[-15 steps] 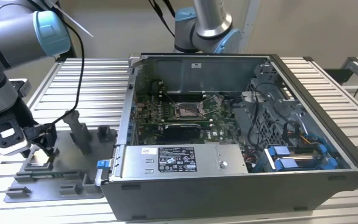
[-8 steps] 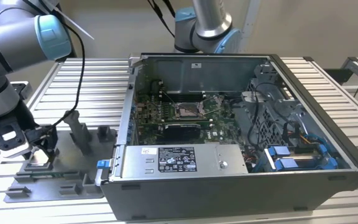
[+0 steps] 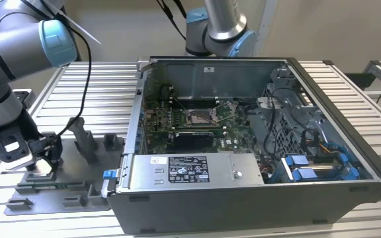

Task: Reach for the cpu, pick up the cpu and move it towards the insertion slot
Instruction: 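Pick up the cpu and move it towards the insertion slot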

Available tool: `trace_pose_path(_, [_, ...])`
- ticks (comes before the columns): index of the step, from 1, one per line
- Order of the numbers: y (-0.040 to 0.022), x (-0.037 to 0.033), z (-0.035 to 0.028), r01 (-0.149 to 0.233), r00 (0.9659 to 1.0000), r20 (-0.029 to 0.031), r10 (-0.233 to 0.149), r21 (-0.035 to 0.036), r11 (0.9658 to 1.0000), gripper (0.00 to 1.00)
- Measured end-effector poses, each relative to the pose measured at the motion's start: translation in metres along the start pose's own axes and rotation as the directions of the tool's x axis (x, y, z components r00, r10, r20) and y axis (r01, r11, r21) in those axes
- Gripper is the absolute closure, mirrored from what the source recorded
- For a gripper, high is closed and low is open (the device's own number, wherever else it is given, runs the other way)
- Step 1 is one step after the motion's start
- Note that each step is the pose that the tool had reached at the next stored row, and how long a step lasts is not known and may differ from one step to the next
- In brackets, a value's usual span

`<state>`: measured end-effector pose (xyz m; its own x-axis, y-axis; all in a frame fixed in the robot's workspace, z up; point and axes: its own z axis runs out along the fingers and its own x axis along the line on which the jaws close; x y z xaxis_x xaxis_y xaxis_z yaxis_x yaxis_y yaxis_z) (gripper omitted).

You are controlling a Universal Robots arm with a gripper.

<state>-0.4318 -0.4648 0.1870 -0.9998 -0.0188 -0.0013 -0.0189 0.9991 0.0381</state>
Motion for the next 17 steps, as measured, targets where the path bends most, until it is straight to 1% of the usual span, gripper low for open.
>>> trace_pose_path(5, [-0.0001, 0.0, 0.0031, 0.0, 1.0, 0.0001, 0.0, 0.0, 1.0, 0.0])
trace_pose_path(15, [-0.0001, 0.0, 0.0034, 0.0, 1.0, 0.0, 0.0, 0.0, 1.0, 0.0])
trace_pose_path(16, [-0.0001, 0.0, 0.0034, 0.0, 1.0, 0.0, 0.0, 0.0, 1.0, 1.0])
trace_pose_path(17, [-0.0001, 0.0, 0.0034, 0.0, 1.0, 0.0, 0.0, 0.0, 1.0, 1.0])
